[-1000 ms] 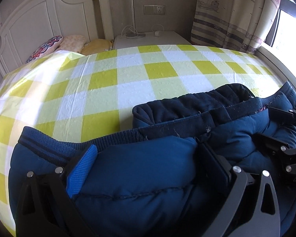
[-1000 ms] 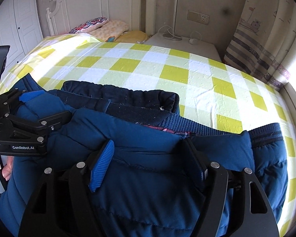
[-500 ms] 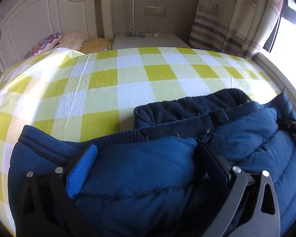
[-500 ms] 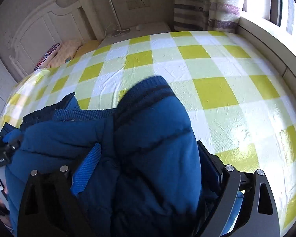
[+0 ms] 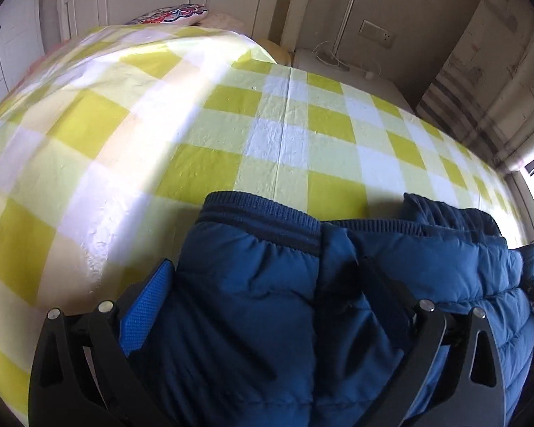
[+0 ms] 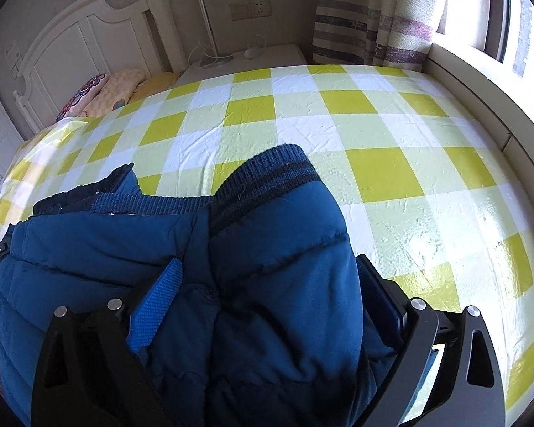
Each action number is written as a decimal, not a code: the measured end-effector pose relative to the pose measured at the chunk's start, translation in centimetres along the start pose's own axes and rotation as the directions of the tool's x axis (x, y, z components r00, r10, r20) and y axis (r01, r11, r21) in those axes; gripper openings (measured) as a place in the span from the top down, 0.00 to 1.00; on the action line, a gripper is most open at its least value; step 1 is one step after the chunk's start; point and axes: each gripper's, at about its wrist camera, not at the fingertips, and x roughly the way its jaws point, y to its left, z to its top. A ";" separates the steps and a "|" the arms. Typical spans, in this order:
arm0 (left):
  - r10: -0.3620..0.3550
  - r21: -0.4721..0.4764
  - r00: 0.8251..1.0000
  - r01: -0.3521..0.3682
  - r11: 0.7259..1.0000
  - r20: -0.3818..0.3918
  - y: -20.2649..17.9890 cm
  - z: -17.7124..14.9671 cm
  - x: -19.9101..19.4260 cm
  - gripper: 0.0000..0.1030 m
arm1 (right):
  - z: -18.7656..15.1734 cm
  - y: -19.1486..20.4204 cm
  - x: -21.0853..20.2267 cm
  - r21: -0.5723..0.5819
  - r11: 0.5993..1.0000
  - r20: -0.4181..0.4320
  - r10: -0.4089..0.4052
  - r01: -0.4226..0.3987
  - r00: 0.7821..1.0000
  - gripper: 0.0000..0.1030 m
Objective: Fold large clothes
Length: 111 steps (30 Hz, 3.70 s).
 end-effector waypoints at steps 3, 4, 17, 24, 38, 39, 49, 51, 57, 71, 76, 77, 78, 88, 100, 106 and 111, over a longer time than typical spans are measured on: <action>0.001 -0.001 1.000 -0.001 1.000 0.010 -0.1 0.0 -0.2 0.02 | 0.5 0.9 -2.3 -0.004 0.997 0.043 -0.083 0.083 0.996 0.11; -0.006 -0.008 1.000 0.006 1.000 0.008 0.0 0.1 -0.1 0.02 | 0.4 1.6 -3.6 -0.014 0.996 0.081 -0.083 0.085 0.993 0.11; -0.064 -0.108 0.998 0.067 0.992 0.029 2.0 -0.5 -0.2 0.03 | -6.6 15.3 -4.3 -0.419 0.906 0.054 0.083 -0.053 0.995 0.05; -0.076 0.111 0.961 0.048 0.993 0.267 -3.1 -3.0 -8.6 0.03 | -6.8 12.2 -9.1 -0.369 0.929 0.132 0.072 -0.018 0.989 0.05; -0.259 0.402 0.963 0.211 0.891 0.068 -10.9 -9.9 -6.1 0.02 | -8.1 5.1 -6.7 -0.196 0.970 0.106 0.164 -0.141 0.981 0.04; -0.262 0.392 0.962 0.215 0.895 0.072 -10.6 -9.8 -6.2 0.02 | -8.2 5.1 -6.9 -0.194 0.972 0.109 0.158 -0.134 0.981 0.05; -0.137 0.445 0.978 0.055 0.894 0.155 -10.5 -14.6 -10.2 0.02 | -13.4 13.5 -11.2 -0.529 0.846 0.140 0.157 -0.060 0.978 0.05; -0.138 0.450 0.973 0.041 0.892 0.184 -10.4 -15.4 -9.9 0.02 | -14.4 14.2 -9.5 -0.538 0.842 0.146 0.120 -0.024 0.982 0.04; -0.154 0.408 0.971 0.067 0.911 0.185 -8.5 -15.5 -12.0 0.02 | -13.7 11.8 -11.1 -0.502 0.865 0.156 0.111 -0.019 0.981 0.05; -0.030 0.250 0.965 -0.037 0.967 0.259 -0.7 -16.5 -13.4 0.03 | -15.7 6.4 -12.7 -0.310 0.950 0.205 0.031 0.035 0.978 0.05; -0.190 0.435 0.942 0.052 0.899 0.278 -6.3 -19.7 -16.2 0.02 | -18.6 12.8 -14.6 -0.513 0.857 0.210 0.177 -0.046 0.961 0.05; -0.191 0.474 0.944 0.044 0.879 0.268 -7.4 -20.3 -16.0 0.02 | -19.4 14.3 -14.3 -0.562 0.826 0.200 0.183 -0.040 0.963 0.05; -0.167 0.517 0.953 0.012 0.856 0.255 -8.7 -21.0 -15.2 0.02 | -19.8 15.1 -13.9 -0.585 0.811 0.207 0.162 -0.011 0.965 0.05; -0.144 0.516 0.968 0.018 0.857 0.205 -8.3 -21.0 -13.0 0.02 | -17.1 9.8 -13.7 -0.474 0.880 0.171 0.133 -0.037 0.976 0.05; -0.149 0.509 0.967 0.023 0.860 0.208 -8.1 -21.1 -12.9 0.02 | -17.4 3.0 -13.5 -0.265 0.964 0.189 0.045 0.007 0.981 0.05; -0.150 0.509 0.966 0.023 0.860 0.211 -8.0 -21.2 -13.0 0.02 | -18.4 7.9 -13.8 -0.410 0.912 0.234 0.115 -0.009 0.965 0.05; -0.156 0.511 0.965 0.028 0.859 0.209 -8.0 -21.3 -13.0 0.02 | -18.7 6.5 -12.5 -0.420 0.906 0.238 0.157 -0.044 0.959 0.04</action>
